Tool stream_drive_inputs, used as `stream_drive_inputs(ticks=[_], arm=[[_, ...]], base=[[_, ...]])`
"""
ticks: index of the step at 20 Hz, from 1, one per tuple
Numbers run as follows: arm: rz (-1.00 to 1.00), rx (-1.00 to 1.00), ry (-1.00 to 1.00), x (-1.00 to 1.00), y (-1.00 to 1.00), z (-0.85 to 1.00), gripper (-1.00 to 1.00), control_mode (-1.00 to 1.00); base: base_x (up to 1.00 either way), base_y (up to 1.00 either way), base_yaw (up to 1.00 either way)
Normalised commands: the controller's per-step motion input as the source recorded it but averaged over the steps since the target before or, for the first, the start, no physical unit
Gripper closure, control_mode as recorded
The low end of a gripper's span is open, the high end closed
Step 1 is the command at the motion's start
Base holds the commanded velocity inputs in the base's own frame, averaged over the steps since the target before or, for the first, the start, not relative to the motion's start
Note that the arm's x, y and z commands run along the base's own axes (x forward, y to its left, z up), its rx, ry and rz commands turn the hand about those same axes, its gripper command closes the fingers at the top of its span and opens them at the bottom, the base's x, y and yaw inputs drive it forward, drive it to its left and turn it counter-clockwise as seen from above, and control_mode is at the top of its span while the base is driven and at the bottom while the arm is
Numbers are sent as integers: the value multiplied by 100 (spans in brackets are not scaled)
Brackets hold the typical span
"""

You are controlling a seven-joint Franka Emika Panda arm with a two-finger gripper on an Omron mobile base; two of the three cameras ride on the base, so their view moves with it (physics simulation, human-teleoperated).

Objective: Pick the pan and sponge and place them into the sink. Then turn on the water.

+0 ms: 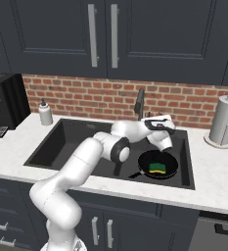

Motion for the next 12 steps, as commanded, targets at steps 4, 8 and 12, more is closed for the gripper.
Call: stream_drive_inputs(ticks=[4,8,12], arm=[[-4,0,9,35,-1,-39,-100,-100],[-9,-1,9,31,-7,-49,-100,-100],[-26,0,5,31,-30,-22,-100,-100]], base=[[0,0,0],[0,0,0],[0,0,0]])
